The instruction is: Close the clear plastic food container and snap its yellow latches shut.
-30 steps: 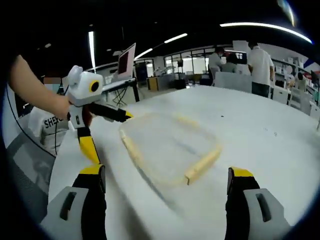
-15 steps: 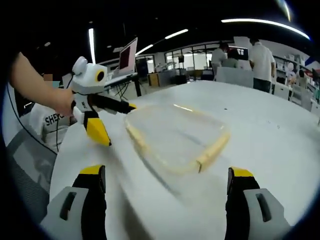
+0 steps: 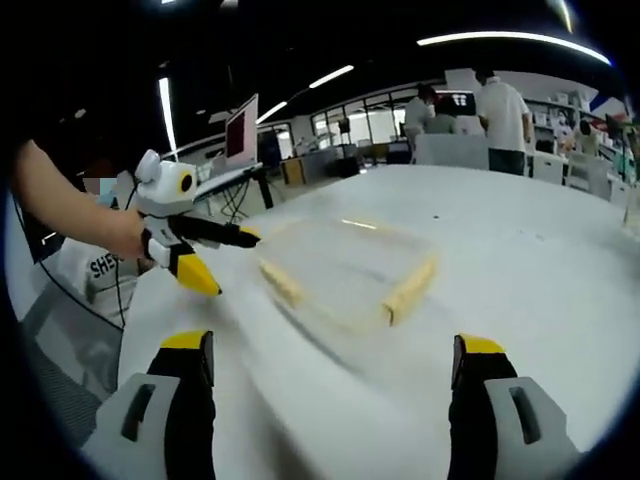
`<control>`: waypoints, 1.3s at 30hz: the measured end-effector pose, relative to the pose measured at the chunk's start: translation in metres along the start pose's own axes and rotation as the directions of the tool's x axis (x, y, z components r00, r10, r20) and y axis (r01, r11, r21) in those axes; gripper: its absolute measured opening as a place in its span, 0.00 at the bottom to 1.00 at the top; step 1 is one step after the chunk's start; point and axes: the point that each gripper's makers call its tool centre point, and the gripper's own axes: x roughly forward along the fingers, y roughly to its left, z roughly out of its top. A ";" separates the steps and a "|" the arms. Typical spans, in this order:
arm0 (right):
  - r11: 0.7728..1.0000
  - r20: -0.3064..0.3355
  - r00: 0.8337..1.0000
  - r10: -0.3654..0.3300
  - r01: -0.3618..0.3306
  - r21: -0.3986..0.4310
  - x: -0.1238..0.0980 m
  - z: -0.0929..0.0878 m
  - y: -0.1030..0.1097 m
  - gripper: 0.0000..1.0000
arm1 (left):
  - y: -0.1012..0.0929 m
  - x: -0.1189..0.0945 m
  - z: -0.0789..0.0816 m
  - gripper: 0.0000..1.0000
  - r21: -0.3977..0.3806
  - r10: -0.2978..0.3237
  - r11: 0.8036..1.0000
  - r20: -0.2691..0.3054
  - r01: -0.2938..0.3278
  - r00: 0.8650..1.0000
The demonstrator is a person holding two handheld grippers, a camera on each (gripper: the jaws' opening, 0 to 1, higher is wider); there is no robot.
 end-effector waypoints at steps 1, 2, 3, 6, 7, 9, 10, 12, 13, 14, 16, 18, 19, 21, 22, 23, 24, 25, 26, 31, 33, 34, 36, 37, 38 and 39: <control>1.000 0.003 1.000 -0.009 0.009 0.007 -0.003 0.000 -0.001 0.97 | 0.001 -0.002 -0.003 0.90 0.003 0.008 1.000 -0.004 -0.008 1.000; 1.000 0.004 1.000 -0.012 0.012 0.011 -0.004 0.000 -0.002 0.97 | 0.002 -0.004 -0.004 0.90 0.001 0.012 1.000 -0.003 -0.012 1.000; 1.000 0.004 1.000 -0.019 0.019 0.017 -0.006 -0.001 -0.004 0.97 | 0.002 -0.006 -0.006 0.90 -0.009 0.015 1.000 0.000 -0.015 1.000; 0.998 0.011 0.999 -0.052 0.051 0.031 -0.016 -0.001 -0.008 0.96 | -0.001 -0.012 -0.008 0.89 -0.017 0.014 1.000 0.007 -0.014 1.000; 0.998 0.012 0.998 -0.057 0.057 0.034 -0.019 -0.001 -0.008 0.96 | -0.001 -0.013 -0.008 0.89 -0.016 0.013 1.000 0.007 -0.013 1.000; 0.997 0.012 0.998 -0.069 0.068 0.032 -0.026 -0.001 -0.007 0.95 | -0.001 -0.016 -0.012 0.89 -0.012 0.013 1.000 -0.001 -0.013 1.000; 0.997 0.009 0.997 -0.073 0.073 0.027 -0.029 -0.002 -0.006 0.94 | -0.003 -0.019 -0.013 0.88 -0.005 0.014 1.000 -0.007 -0.014 1.000; 0.996 0.008 0.997 -0.080 0.079 0.033 -0.035 -0.004 -0.004 0.95 | -0.002 -0.023 -0.013 0.88 -0.007 0.018 1.000 0.000 -0.018 1.000; 0.996 0.008 0.997 -0.082 0.082 0.036 -0.037 -0.004 -0.004 0.95 | -0.003 -0.024 -0.013 0.88 -0.013 0.018 1.000 0.003 -0.018 1.000; 0.995 0.008 0.996 -0.087 0.087 0.038 -0.040 -0.005 -0.002 0.94 | -0.004 -0.027 -0.013 0.88 -0.015 0.019 1.000 0.004 -0.019 1.000; 0.995 0.008 0.995 -0.096 0.096 0.043 -0.045 -0.007 0.000 0.93 | -0.004 -0.032 -0.013 0.87 -0.017 0.024 1.000 0.011 -0.024 1.000; 0.993 0.009 0.994 -0.106 0.105 0.047 -0.050 -0.008 0.001 0.94 | -0.004 -0.035 -0.011 0.87 -0.027 0.024 0.999 0.020 -0.023 1.000; 0.992 0.011 0.993 -0.114 0.113 0.054 -0.052 -0.009 0.002 0.94 | -0.004 -0.037 -0.012 0.86 -0.027 0.025 0.999 0.020 -0.024 0.999; 0.991 0.016 0.992 -0.121 0.120 0.066 -0.055 -0.010 0.002 0.94 | 0.000 -0.040 -0.013 0.84 -0.014 0.045 0.999 0.011 -0.045 0.999; 0.989 0.012 0.992 -0.128 0.127 0.070 -0.057 -0.010 0.001 0.94 | 0.001 -0.042 -0.013 0.83 -0.010 0.048 0.999 0.009 -0.048 0.999; 0.987 0.016 0.990 -0.142 0.140 0.075 -0.060 -0.010 -0.001 0.94 | 0.002 -0.044 -0.012 0.83 -0.006 0.053 0.999 0.017 -0.053 0.998; 0.986 0.021 0.989 -0.149 0.146 0.085 -0.062 -0.010 -0.002 0.94 | 0.002 -0.046 -0.012 0.82 -0.008 0.059 0.998 0.021 -0.059 0.998; 0.983 0.021 0.987 -0.159 0.156 0.100 -0.066 -0.010 -0.003 0.94 | 0.002 -0.049 -0.012 0.82 -0.014 0.063 0.998 0.021 -0.063 0.998; 0.981 0.026 0.986 -0.164 0.160 0.106 -0.068 -0.009 -0.004 0.94 | 0.003 -0.050 -0.012 0.82 -0.016 0.063 0.998 0.022 -0.063 0.998; 0.979 0.035 0.984 -0.176 0.171 0.107 -0.083 -0.007 0.003 0.93 | 0.001 -0.062 -0.014 0.81 -0.024 0.066 0.998 0.037 -0.065 0.997; 0.980 0.037 0.984 -0.175 0.170 0.106 -0.086 -0.006 0.006 0.93 | 0.001 -0.067 -0.015 0.80 -0.025 0.071 0.997 0.046 -0.070 0.996; 0.980 0.039 0.984 -0.175 0.170 0.105 -0.089 -0.006 0.009 0.93 | 0.000 -0.071 -0.016 0.80 -0.030 0.074 0.997 0.052 -0.073 0.996; 0.979 0.046 0.983 -0.176 0.170 0.109 -0.093 -0.006 0.014 0.93 | 0.000 -0.076 -0.018 0.80 -0.033 0.086 0.996 0.056 -0.084 0.995; 0.979 0.048 0.983 -0.176 0.170 0.112 -0.093 -0.006 0.015 0.93 | 0.001 -0.079 -0.020 0.80 -0.035 0.089 0.996 0.056 -0.088 0.994; 0.978 0.051 0.983 -0.178 0.171 0.118 -0.095 -0.006 0.016 0.93 | 0.001 -0.082 -0.021 0.80 -0.038 0.092 0.995 0.058 -0.090 0.994; 0.977 0.056 0.982 -0.182 0.174 0.124 -0.097 -0.006 0.019 0.93 | 0.001 -0.085 -0.023 0.80 -0.043 0.095 0.995 0.058 -0.093 0.994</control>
